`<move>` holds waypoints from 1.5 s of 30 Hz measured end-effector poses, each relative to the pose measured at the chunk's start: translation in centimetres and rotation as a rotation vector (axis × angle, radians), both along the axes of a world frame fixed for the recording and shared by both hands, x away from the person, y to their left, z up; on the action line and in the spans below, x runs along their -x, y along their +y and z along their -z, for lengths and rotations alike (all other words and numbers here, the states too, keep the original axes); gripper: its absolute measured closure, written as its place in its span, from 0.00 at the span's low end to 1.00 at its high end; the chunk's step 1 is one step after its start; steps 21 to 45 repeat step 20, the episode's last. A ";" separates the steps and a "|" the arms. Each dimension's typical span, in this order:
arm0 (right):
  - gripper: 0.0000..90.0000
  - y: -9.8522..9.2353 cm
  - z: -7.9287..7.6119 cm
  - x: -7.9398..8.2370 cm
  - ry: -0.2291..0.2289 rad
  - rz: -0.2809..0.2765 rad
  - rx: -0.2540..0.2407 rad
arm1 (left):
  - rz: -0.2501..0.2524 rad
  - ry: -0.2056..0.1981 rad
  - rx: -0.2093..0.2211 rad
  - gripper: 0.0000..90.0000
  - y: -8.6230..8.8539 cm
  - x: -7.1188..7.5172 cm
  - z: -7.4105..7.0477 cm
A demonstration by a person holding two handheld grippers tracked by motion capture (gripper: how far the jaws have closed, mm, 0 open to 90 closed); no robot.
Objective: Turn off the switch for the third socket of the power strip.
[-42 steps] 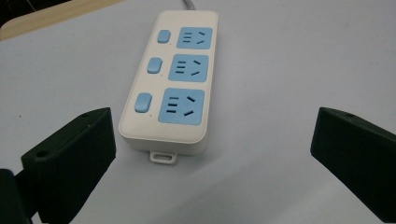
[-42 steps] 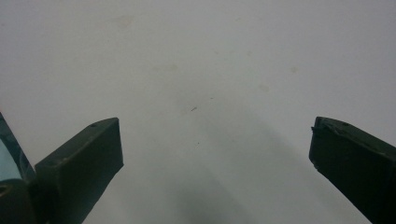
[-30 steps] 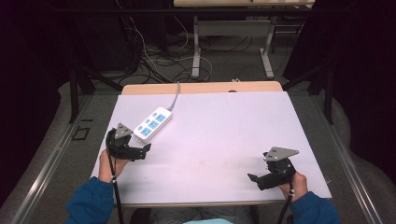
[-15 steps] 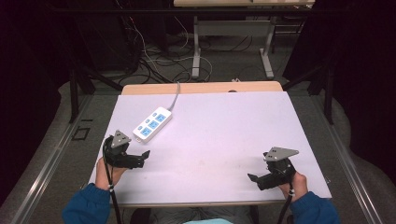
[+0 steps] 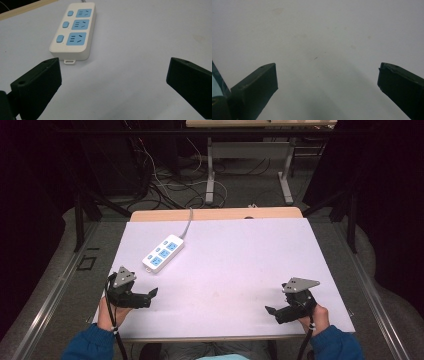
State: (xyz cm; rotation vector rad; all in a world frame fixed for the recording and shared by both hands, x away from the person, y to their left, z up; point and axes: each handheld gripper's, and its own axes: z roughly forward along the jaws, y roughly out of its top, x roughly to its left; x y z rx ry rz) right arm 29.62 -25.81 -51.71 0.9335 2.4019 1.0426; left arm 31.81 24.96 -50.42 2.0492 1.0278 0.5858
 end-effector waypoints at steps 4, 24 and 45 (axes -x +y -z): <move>0.02 0.0 0.0 0.0 0.005 -0.002 0.003 | 0.006 -0.008 -0.001 0.00 0.2 0.6 0.2; 0.02 0.0 0.0 0.0 -0.001 -0.006 0.005 | 0.015 -0.005 -0.002 0.00 0.9 2.2 0.9; 0.02 0.0 0.0 0.0 -0.001 -0.006 0.005 | 0.015 -0.005 -0.002 0.00 0.9 2.2 0.9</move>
